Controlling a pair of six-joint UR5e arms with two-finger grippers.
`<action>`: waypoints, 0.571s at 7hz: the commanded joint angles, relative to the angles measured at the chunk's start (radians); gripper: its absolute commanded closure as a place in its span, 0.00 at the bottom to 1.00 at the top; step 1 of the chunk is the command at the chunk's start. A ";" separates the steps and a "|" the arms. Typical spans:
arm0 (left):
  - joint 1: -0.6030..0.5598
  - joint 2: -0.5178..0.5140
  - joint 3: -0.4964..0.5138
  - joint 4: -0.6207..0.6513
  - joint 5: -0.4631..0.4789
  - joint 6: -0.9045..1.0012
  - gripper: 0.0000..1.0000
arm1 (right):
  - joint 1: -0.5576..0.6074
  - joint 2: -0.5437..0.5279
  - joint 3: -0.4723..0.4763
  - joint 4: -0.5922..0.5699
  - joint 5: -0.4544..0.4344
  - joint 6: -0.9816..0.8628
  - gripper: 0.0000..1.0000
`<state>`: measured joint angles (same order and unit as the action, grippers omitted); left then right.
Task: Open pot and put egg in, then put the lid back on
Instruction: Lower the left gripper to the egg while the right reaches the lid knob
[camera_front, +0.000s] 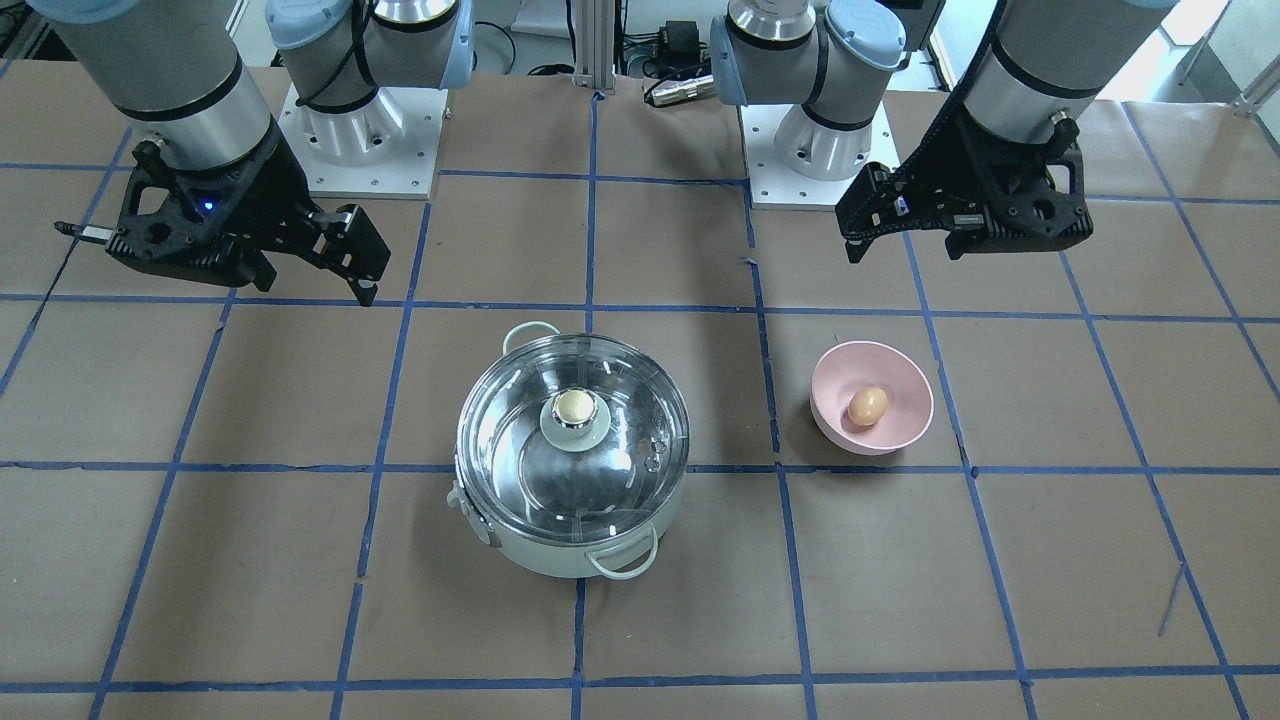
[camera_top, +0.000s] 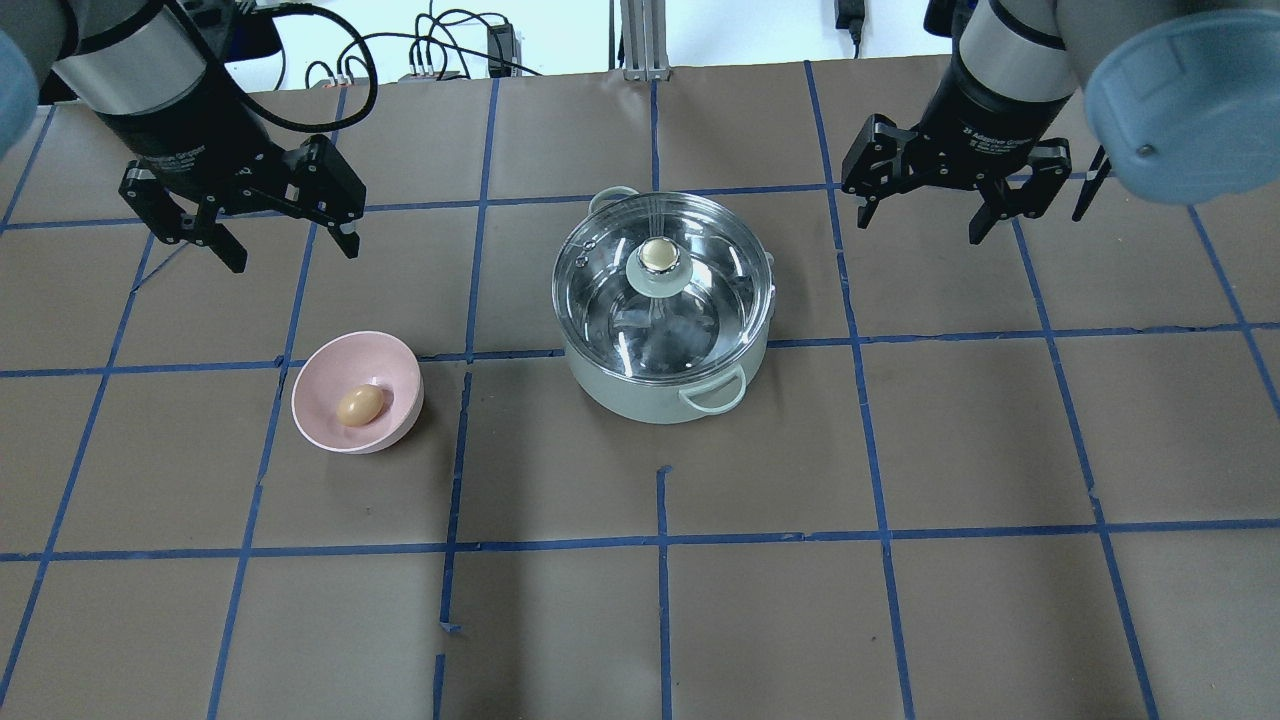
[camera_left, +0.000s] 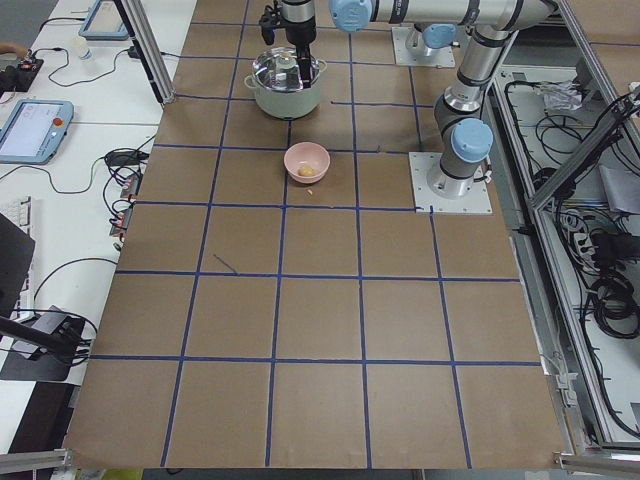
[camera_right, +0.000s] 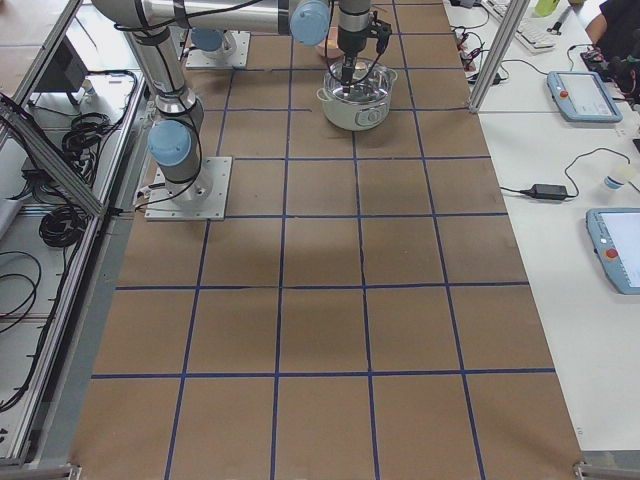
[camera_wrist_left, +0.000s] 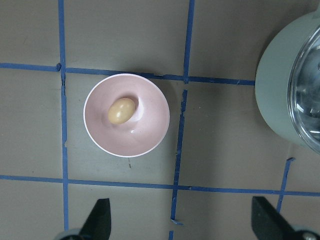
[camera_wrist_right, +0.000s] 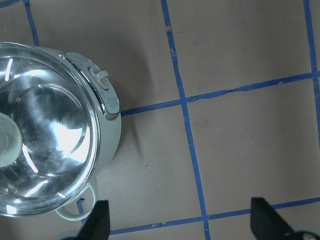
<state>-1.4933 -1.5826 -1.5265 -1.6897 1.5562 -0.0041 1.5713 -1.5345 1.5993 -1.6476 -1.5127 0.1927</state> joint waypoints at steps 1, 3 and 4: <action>-0.001 0.003 -0.006 0.001 0.001 0.000 0.00 | 0.003 0.001 0.011 -0.006 0.003 0.002 0.00; 0.001 0.012 -0.033 -0.011 0.010 0.013 0.00 | 0.006 0.001 0.018 -0.014 0.002 0.005 0.00; 0.022 0.010 -0.093 0.022 0.010 0.007 0.00 | 0.010 0.010 0.021 -0.026 0.012 0.005 0.00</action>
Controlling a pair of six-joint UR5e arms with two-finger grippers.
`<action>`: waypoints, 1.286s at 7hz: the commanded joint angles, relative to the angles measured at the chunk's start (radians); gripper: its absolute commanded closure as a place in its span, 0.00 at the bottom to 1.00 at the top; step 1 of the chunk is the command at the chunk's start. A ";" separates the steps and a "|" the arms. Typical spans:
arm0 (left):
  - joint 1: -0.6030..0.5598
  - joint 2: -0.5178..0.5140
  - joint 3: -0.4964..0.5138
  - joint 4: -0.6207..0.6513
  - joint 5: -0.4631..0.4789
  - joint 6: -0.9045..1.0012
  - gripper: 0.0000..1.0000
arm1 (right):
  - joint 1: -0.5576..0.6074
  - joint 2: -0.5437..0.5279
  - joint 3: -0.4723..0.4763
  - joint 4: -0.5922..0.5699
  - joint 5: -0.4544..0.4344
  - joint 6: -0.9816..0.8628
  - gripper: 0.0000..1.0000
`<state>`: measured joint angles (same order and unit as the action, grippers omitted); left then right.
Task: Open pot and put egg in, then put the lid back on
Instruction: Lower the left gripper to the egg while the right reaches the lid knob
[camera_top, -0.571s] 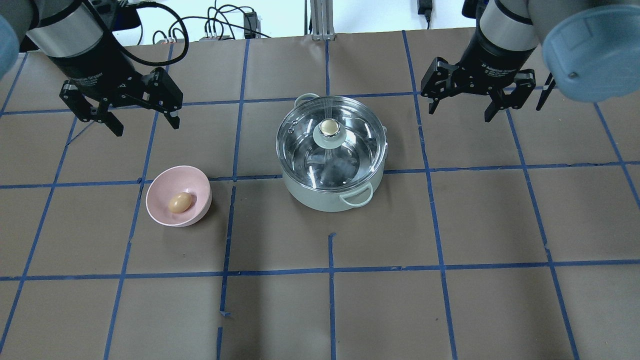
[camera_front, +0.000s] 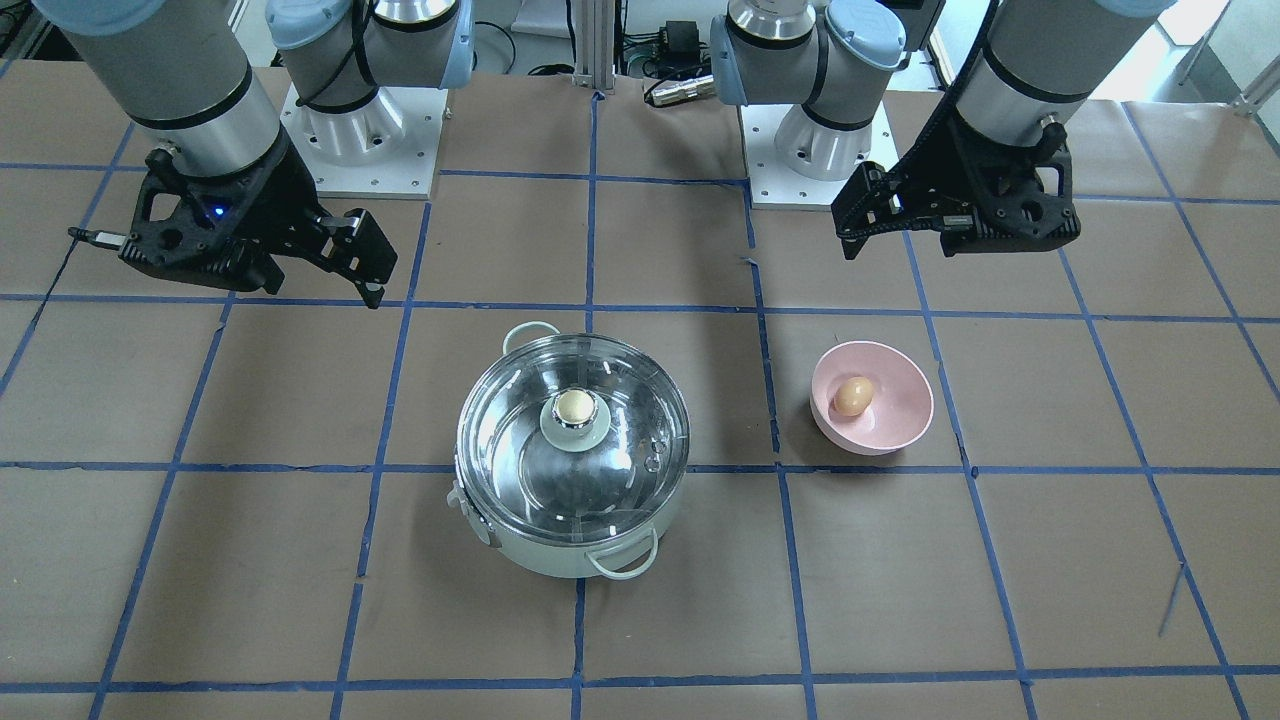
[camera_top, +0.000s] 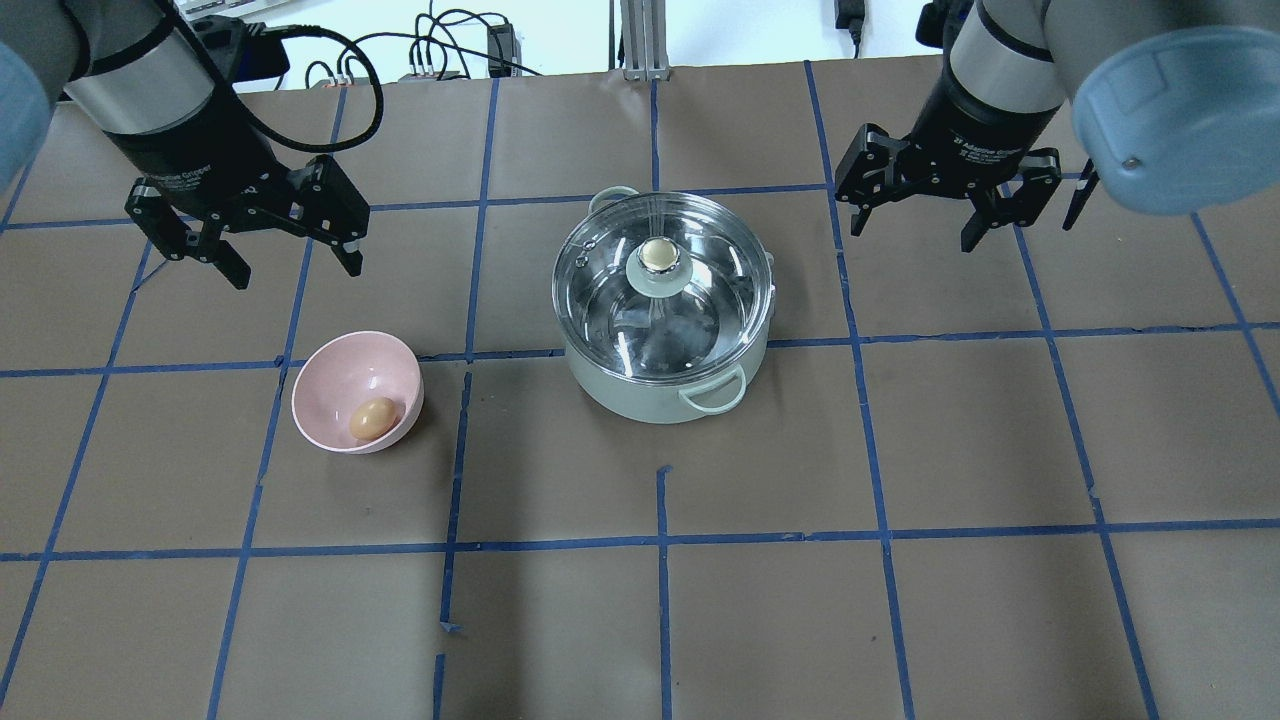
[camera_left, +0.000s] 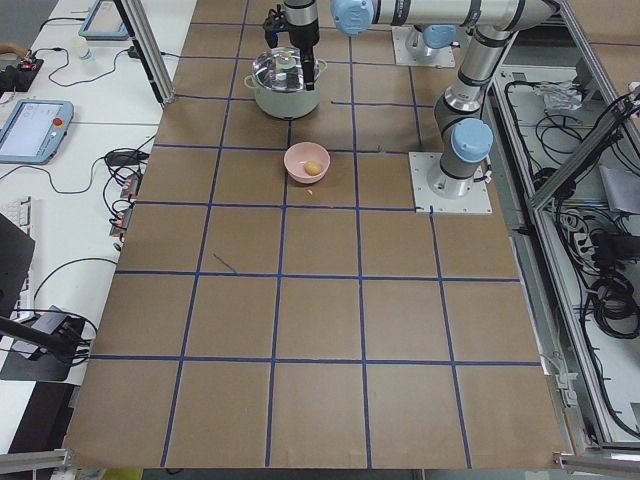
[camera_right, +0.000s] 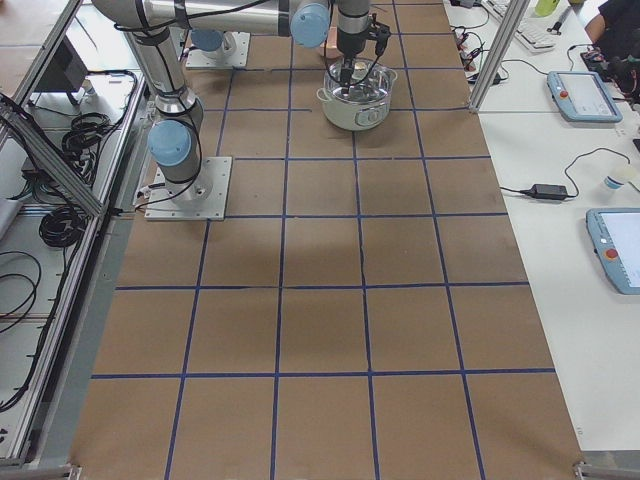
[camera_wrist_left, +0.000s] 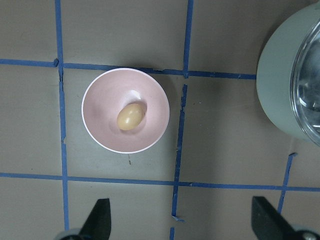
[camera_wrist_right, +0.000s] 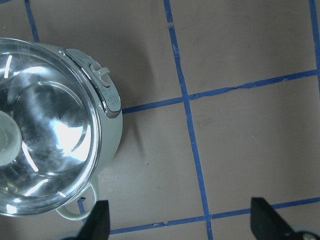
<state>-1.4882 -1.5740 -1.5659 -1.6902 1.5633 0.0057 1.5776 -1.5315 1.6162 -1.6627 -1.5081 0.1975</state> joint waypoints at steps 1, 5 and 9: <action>0.052 -0.030 -0.121 0.126 0.003 0.017 0.00 | 0.021 0.036 0.004 -0.105 0.011 0.014 0.00; 0.132 -0.107 -0.437 0.588 0.001 0.209 0.01 | 0.275 0.155 0.001 -0.300 -0.003 0.231 0.00; 0.132 -0.132 -0.526 0.742 0.004 0.269 0.01 | 0.346 0.286 -0.002 -0.468 -0.007 0.278 0.00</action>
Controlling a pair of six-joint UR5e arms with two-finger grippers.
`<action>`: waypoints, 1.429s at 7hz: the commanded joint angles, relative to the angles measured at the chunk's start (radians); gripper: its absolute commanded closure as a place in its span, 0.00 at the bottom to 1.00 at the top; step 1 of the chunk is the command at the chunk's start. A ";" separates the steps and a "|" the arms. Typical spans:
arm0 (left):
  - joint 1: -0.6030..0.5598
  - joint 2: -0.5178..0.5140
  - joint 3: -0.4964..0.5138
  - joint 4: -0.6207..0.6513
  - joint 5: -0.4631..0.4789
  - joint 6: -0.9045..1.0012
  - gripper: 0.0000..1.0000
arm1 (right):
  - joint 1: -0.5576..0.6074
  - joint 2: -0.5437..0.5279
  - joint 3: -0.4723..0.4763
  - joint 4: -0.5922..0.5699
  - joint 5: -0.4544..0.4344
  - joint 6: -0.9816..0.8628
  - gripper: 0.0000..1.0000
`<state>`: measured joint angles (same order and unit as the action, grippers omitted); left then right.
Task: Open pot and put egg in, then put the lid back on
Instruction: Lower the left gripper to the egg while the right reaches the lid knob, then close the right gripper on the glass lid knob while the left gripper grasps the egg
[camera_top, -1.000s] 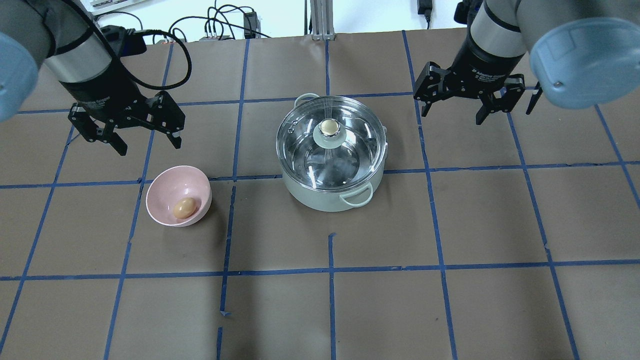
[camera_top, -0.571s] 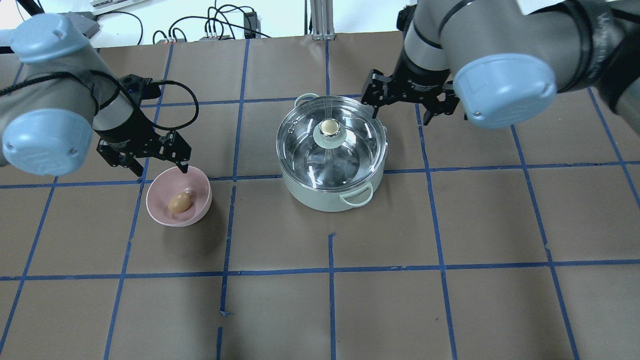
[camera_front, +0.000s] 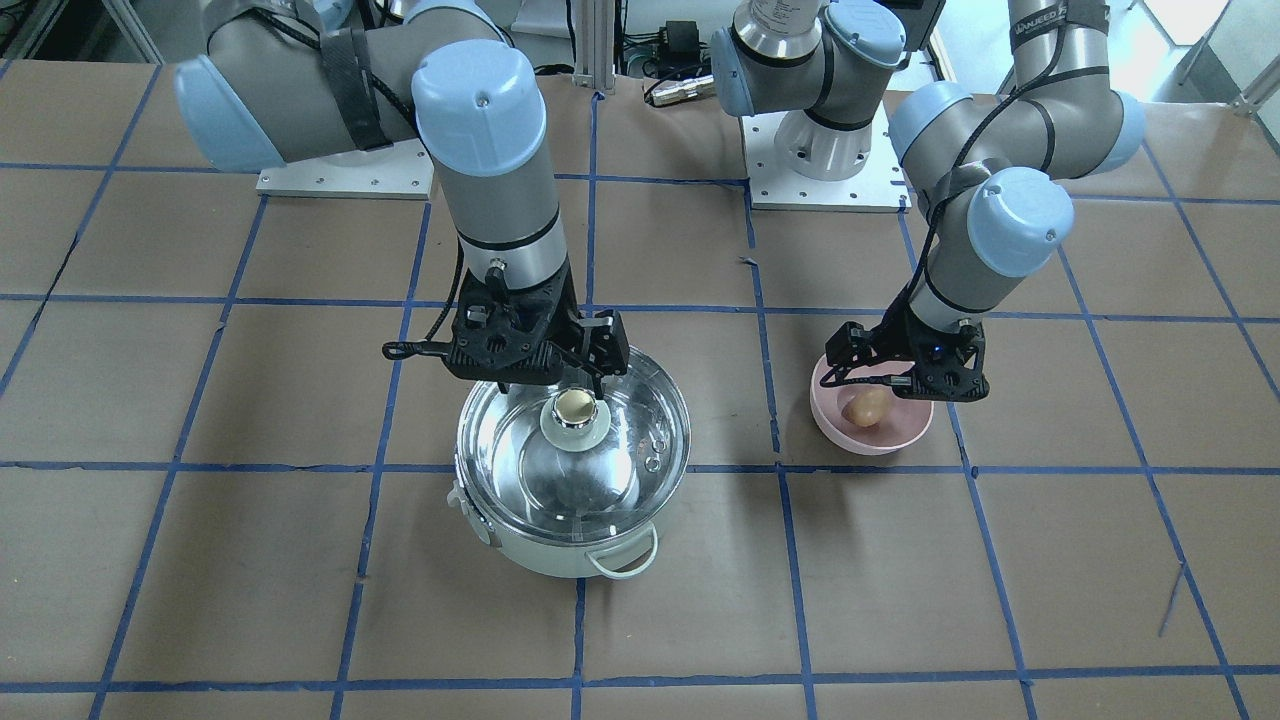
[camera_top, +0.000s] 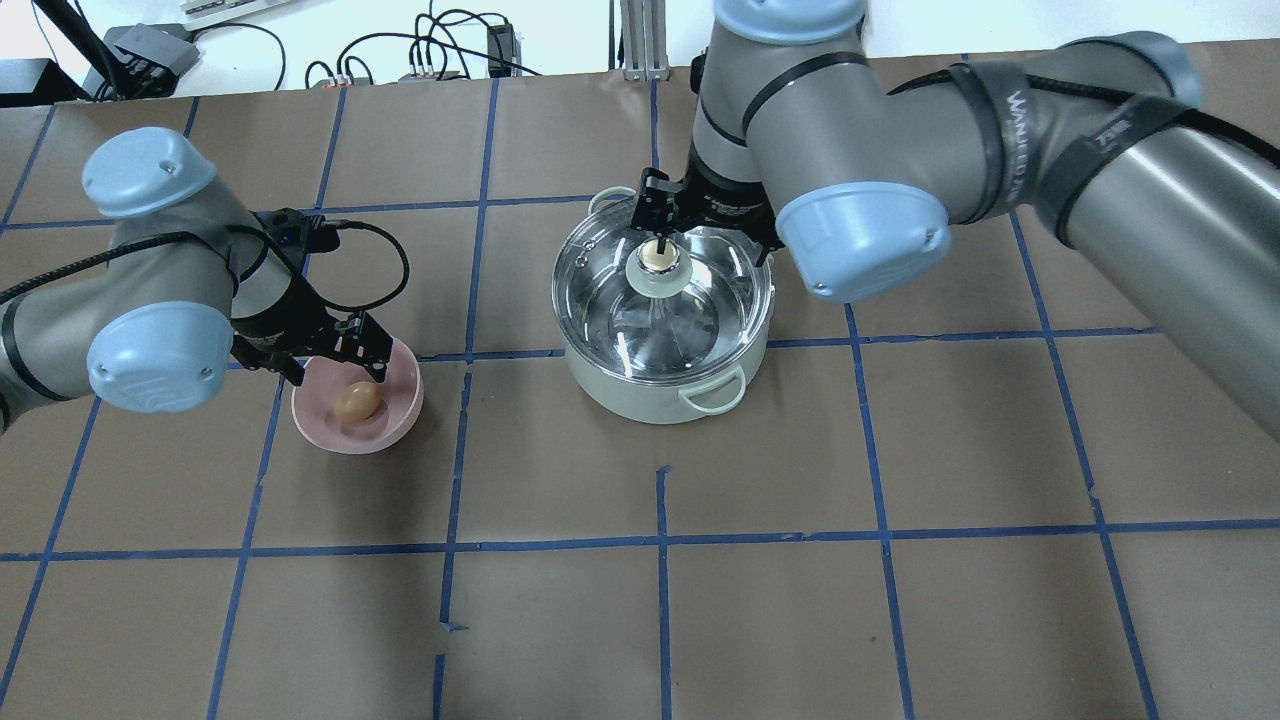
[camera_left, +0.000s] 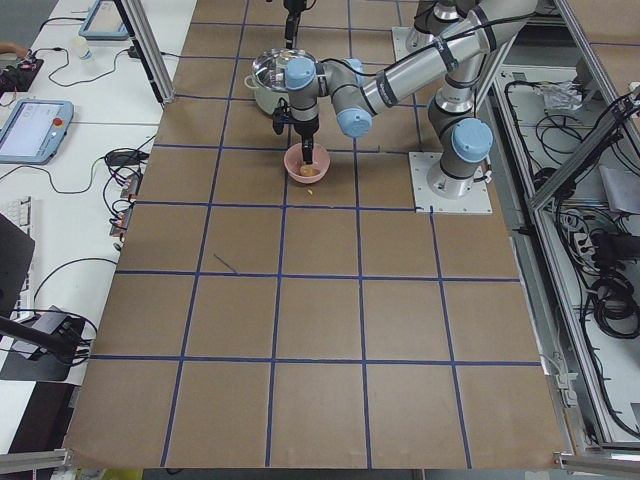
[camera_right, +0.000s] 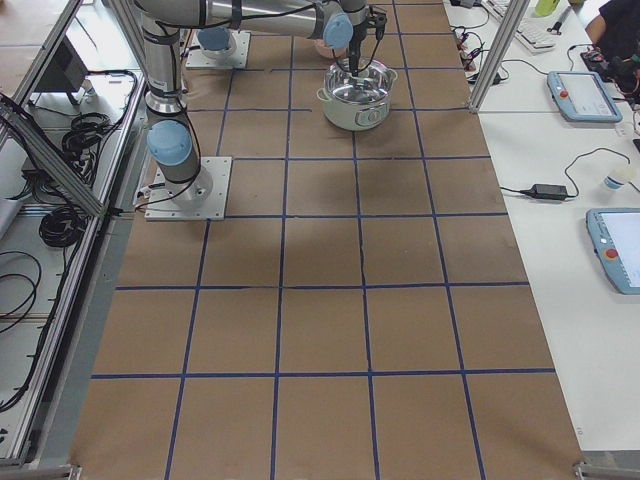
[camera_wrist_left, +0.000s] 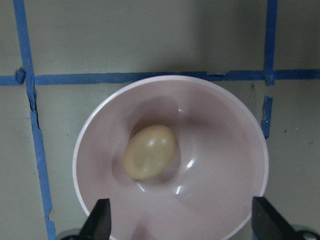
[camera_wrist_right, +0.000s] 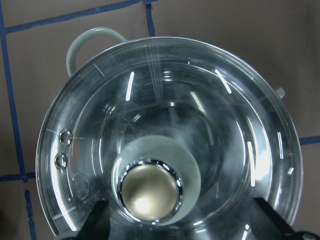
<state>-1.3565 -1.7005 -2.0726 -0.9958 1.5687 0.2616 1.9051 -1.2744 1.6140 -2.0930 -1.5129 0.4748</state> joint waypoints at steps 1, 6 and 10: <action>0.000 -0.004 -0.021 0.049 0.004 0.019 0.01 | 0.019 0.035 -0.005 -0.038 -0.003 -0.010 0.01; 0.000 -0.051 -0.026 0.123 0.024 0.022 0.01 | 0.026 0.053 -0.025 -0.038 -0.003 -0.097 0.09; 0.000 -0.054 -0.020 0.132 0.024 0.071 0.02 | 0.025 0.047 -0.026 -0.018 -0.004 -0.114 0.73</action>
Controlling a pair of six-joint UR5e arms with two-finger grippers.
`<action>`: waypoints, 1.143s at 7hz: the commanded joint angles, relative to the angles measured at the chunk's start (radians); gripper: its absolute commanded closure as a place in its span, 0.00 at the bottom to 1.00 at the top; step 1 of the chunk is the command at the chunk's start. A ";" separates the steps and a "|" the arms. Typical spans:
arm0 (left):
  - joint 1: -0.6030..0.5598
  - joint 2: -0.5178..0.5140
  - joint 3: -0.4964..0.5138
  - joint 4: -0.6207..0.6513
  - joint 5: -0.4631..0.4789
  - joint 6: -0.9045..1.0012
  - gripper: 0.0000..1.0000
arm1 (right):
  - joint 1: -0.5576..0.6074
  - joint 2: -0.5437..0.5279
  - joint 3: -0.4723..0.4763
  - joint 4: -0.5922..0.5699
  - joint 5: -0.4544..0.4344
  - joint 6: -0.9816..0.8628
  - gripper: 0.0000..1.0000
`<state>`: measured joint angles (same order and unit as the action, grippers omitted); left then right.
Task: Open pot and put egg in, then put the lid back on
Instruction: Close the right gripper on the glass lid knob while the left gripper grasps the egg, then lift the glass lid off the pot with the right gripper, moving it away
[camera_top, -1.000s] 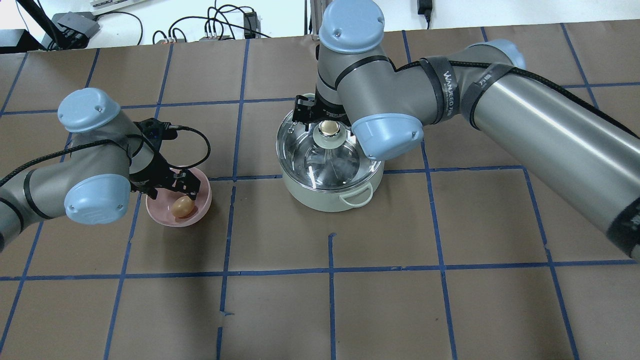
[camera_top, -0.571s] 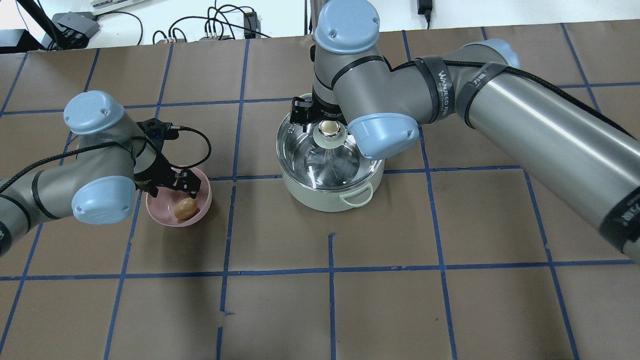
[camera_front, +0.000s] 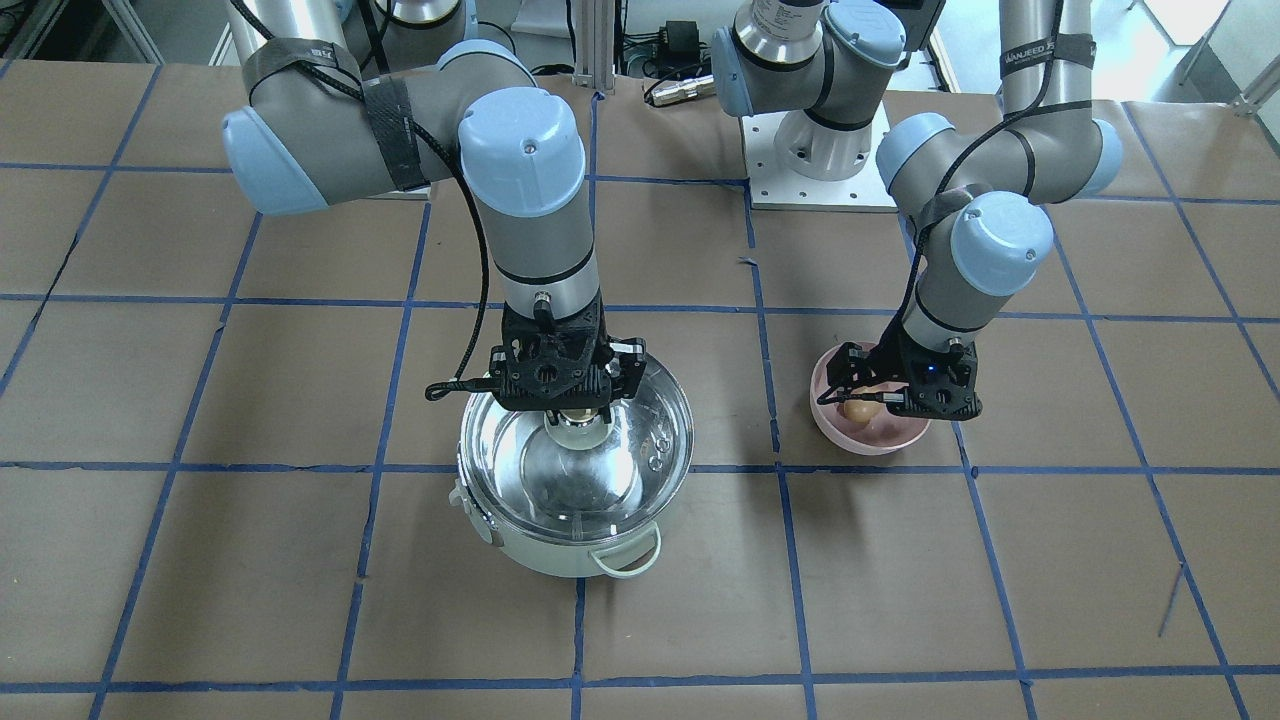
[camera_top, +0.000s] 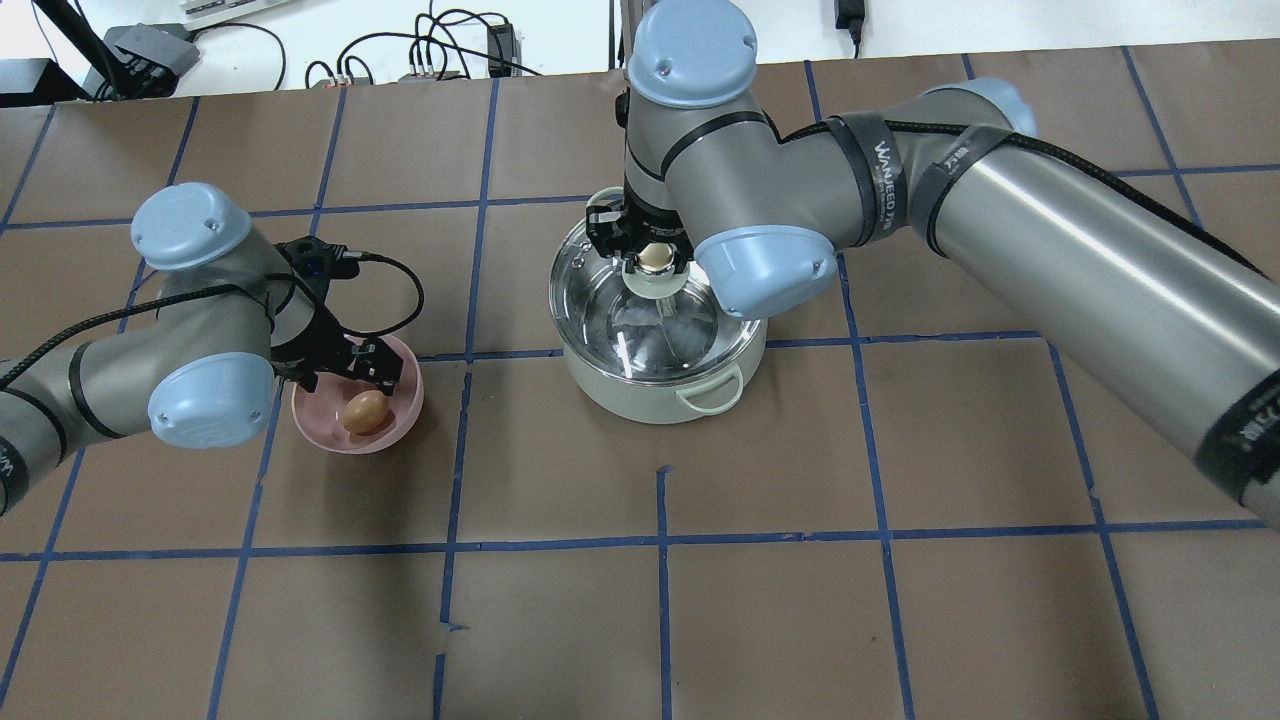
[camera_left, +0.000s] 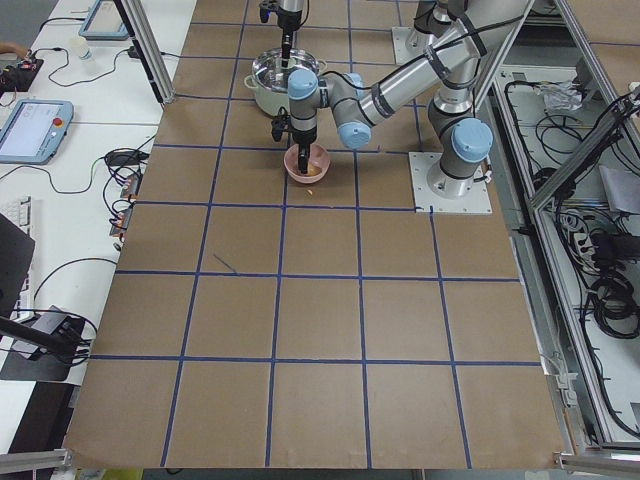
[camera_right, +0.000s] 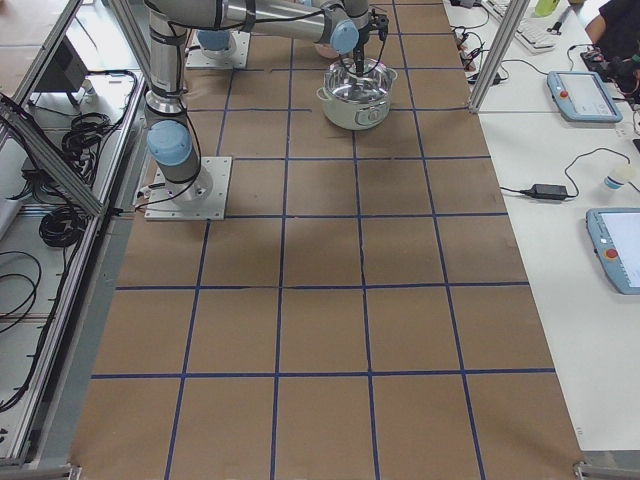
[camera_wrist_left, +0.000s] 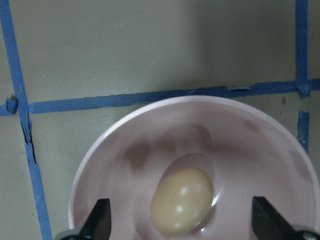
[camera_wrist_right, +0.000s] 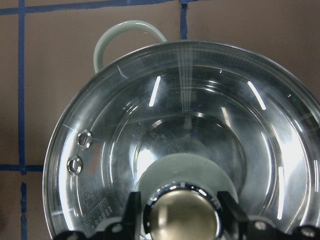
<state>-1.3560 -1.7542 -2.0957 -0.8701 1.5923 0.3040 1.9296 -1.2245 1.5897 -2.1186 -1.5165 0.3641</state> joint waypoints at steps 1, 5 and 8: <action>0.000 -0.004 -0.001 0.022 0.000 0.076 0.02 | -0.004 -0.006 -0.007 0.020 -0.002 -0.008 0.76; 0.000 -0.039 -0.004 0.028 0.017 0.296 0.01 | -0.139 -0.047 -0.128 0.196 0.009 -0.107 0.76; 0.000 -0.057 -0.004 0.040 0.018 0.320 0.02 | -0.352 -0.101 -0.113 0.331 0.059 -0.345 0.78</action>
<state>-1.3561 -1.8065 -2.1005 -0.8346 1.6095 0.6105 1.6532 -1.3056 1.4746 -1.8424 -1.4798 0.1013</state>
